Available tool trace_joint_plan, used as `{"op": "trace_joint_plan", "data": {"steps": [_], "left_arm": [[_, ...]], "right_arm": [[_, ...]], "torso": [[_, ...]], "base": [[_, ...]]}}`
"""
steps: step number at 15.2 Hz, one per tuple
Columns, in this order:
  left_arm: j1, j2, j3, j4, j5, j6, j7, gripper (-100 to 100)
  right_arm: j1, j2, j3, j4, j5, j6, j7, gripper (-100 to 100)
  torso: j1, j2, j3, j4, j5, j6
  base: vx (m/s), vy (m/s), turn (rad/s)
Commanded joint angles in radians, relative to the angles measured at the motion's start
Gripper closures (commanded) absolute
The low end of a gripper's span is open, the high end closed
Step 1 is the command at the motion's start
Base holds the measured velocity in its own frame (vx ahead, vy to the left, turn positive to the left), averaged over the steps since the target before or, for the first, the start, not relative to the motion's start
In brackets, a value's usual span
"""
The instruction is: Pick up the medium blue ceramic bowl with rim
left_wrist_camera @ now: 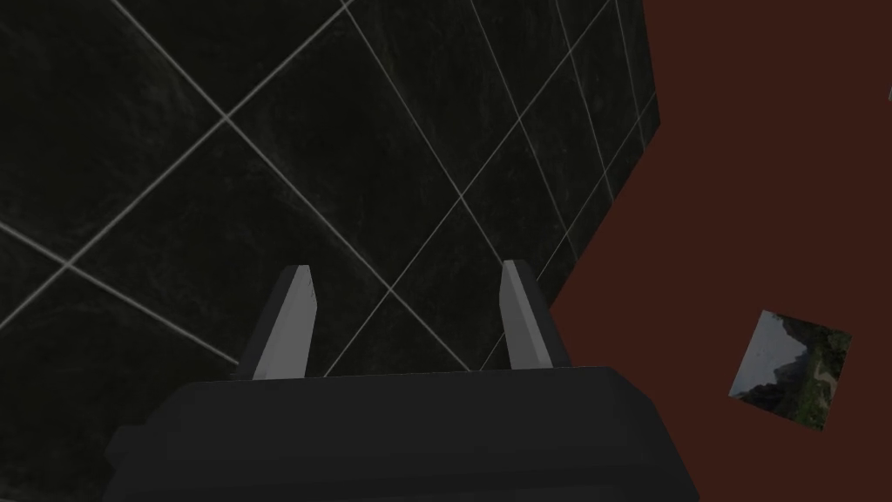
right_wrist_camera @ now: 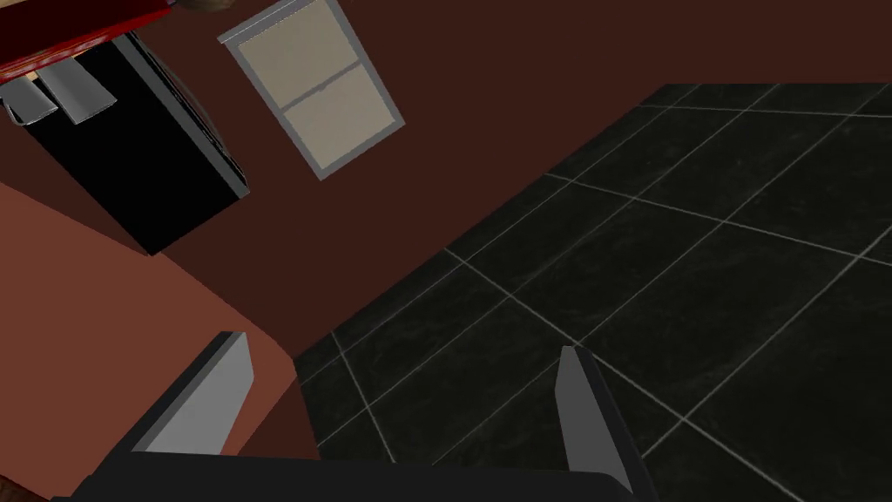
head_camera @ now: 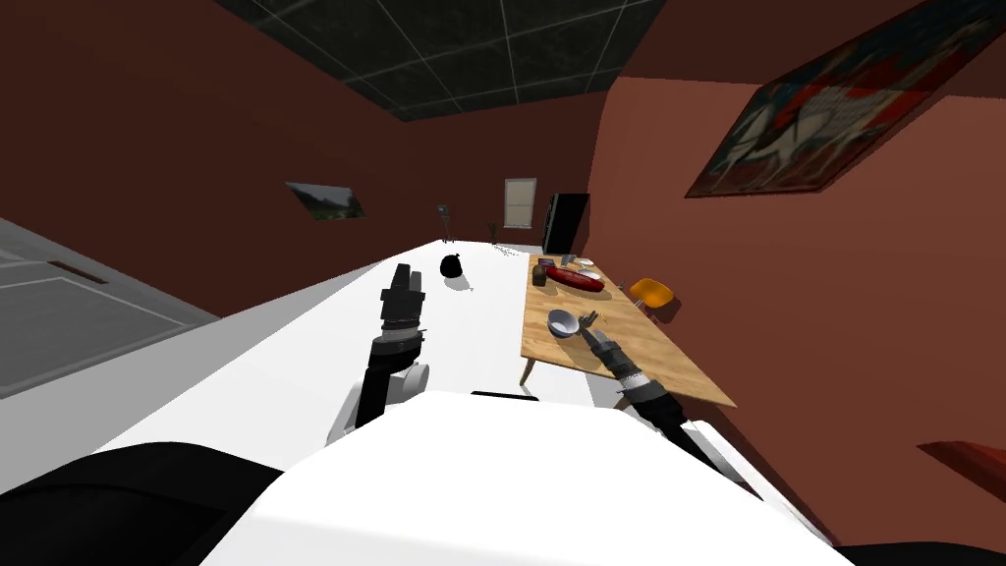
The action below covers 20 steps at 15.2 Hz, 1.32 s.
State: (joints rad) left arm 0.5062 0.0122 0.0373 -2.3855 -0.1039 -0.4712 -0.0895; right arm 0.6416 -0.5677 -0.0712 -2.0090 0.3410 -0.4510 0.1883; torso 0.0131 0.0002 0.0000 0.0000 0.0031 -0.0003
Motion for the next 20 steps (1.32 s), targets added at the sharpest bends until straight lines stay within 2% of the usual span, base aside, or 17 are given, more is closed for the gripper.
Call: {"op": "trace_joint_plan", "data": {"steps": [1, 2, 3, 4, 7, 12, 13, 14, 15, 16, 19, 20], "left_arm": [[0.000, 0.000, 0.000, 0.000, 0.000, 0.000, 0.000, 0], [0.000, 0.000, 0.000, 0.000, 0.000, 0.000, 0.000, 0], [0.000, 0.000, 0.000, 0.000, 0.000, 0.000, 0.000, 0], [0.000, 0.000, 0.000, 0.000, 0.000, 0.000, 0.000, 0], [0.000, 0.000, 0.000, 0.000, 0.000, 0.000, 0.000, 0], [0.000, 0.000, 0.000, 0.000, 0.000, 0.000, 0.000, 0], [0.000, 0.000, 0.000, 0.000, 0.000, 0.000, 0.000, 0], [0.000, 0.000, 0.000, 0.000, 0.000, 0.000, 0.000, 0], [0.000, 0.000, 0.000, 0.000, 0.000, 0.000, 0.000, 0], [0.000, 0.000, 0.000, 0.000, 0.000, 0.000, 0.000, 0], [0.000, 0.000, 0.000, 0.000, 0.000, 0.000, 0.000, 0], [0.000, 0.000, 0.000, 0.000, 0.000, 0.000, 0.000, 0]], "right_arm": [[0.021, -0.050, 0.001, 0.035, 0.050, 0.008, 0.008, -100], [0.021, -0.064, 0.001, 0.035, 0.059, 0.008, 0.008, -100], [0.033, -0.098, 0.003, 0.058, 0.087, 0.018, 0.013, -100], [0.033, -0.107, 0.003, 0.058, 0.100, 0.018, 0.013, -100], [0.057, -0.180, 0.010, 0.105, 0.170, 0.039, 0.023, -100], [0.081, -0.279, 0.020, 0.151, 0.266, 0.060, 0.036, -100], [0.081, -0.279, 0.020, 0.151, 0.266, 0.060, 0.036, -100], [0.092, -0.316, 0.027, 0.174, 0.307, 0.070, 0.042, -100], [0.092, -0.321, 0.027, 0.174, 0.307, 0.070, 0.042, -100], [0.104, -0.356, 0.035, 0.196, 0.339, 0.080, 0.049, -100], [0.116, -0.404, 0.045, 0.219, 0.387, 0.089, 0.056, -100], [0.127, -0.439, 0.055, 0.240, 0.415, 0.098, 0.064, -100]], "torso": [[0.000, 0.000, 0.000, 0.000, 0.000, 0.000], [0.000, 0.000, 0.000, 0.000, 0.000, 0.000], [0.000, 0.000, 0.000, 0.000, 0.000, 0.000], [0.000, -0.001, -0.001, 0.000, 0.000, 0.000], [0.000, -0.002, -0.001, 0.000, 0.000, 0.000], [-0.002, -0.004, -0.002, -0.001, -0.001, 0.000], [-0.002, -0.004, -0.002, -0.001, 0.000, 0.000], [-0.004, -0.003, -0.002, -0.001, -0.001, 0.000], [-0.005, -0.003, -0.002, -0.001, -0.001, 0.000], [-0.006, -0.003, -0.002, -0.001, -0.001, 0.000], [-0.007, -0.006, -0.003, -0.001, -0.001, 0.000], [-0.007, -0.006, -0.004, -0.001, -0.002, 0.000]], "base": [[0.013, 0.187, 0.113], [0.024, 0.177, 0.083], [0.041, 0.174, 0.095], [0.044, 0.178, 0.083], [0.036, 0.180, 0.088], [0.063, 0.153, 0.098], [0.054, 0.093, 0.020], [0.050, 0.095, 0.074], [0.058, 0.090, 0.076], [0.076, 0.091, 0.127], [0.106, 0.080, 0.093], [0.135, 0.068, 0.104]]}}
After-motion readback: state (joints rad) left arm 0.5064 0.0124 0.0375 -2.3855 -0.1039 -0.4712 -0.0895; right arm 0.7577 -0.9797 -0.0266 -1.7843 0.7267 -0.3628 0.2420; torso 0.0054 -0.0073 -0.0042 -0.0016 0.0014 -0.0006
